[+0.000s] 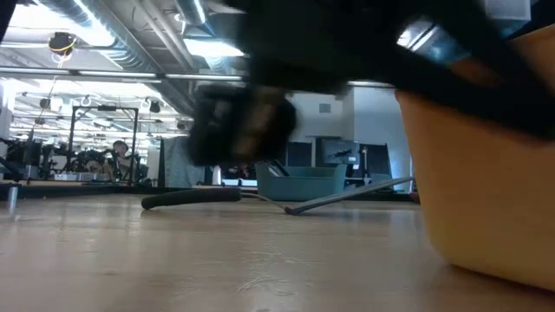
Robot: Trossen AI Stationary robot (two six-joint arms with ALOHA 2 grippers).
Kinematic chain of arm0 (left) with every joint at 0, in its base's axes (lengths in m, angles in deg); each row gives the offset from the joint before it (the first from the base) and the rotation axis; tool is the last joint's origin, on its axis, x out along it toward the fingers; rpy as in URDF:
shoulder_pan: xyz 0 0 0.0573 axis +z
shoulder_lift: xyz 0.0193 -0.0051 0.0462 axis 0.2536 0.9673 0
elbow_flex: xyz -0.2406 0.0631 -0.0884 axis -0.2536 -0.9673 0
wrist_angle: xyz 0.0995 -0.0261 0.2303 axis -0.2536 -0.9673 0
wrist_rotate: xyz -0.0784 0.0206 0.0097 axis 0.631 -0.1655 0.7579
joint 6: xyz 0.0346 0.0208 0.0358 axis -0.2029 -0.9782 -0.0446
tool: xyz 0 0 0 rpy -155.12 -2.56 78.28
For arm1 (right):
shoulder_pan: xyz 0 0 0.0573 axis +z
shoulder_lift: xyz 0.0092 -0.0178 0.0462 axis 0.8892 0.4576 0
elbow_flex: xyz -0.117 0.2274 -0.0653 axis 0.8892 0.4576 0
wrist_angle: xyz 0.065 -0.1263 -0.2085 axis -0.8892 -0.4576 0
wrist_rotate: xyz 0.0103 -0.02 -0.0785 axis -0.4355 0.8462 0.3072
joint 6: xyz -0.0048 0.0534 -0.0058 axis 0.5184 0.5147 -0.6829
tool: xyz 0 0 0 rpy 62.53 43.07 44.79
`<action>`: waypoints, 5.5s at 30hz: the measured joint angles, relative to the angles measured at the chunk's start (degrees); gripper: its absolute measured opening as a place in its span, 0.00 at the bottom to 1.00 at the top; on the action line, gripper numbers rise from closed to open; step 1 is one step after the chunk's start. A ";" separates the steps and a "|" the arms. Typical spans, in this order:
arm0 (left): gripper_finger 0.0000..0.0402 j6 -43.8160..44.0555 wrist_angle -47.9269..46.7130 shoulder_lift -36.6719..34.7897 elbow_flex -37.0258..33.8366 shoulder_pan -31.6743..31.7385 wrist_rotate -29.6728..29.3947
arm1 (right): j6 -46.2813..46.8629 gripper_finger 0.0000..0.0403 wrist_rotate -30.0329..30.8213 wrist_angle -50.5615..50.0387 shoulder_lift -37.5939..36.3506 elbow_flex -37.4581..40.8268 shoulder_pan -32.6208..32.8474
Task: Pick & Place Kitchen Items
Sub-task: Adjust the yellow bin, then put the large black spatula into the blue bin
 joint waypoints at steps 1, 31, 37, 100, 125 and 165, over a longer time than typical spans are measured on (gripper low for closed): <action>0.01 -0.07 1.64 0.53 0.00 0.24 -0.02 | 0.17 0.00 -0.11 0.00 0.00 0.00 0.26; 0.00 -6.51 8.33 3.43 0.02 9.56 0.77 | 0.16 0.00 -1.03 0.00 -0.26 0.00 2.18; 0.00 -4.44 7.98 3.30 0.02 8.01 -3.10 | 0.16 0.00 -1.02 0.00 -0.26 0.00 2.18; 0.00 -12.71 -46.68 -37.84 0.09 5.73 -44.48 | 54.21 0.00 -30.12 23.21 23.46 -0.02 17.52; 0.00 -12.66 -47.22 -37.86 0.07 5.03 -46.23 | 58.24 0.00 -24.05 16.85 28.76 0.00 17.37; 0.00 -1.25 -56.37 -38.08 -3.01 4.64 -42.55 | 47.15 0.00 -3.92 0.02 24.30 -21.64 6.26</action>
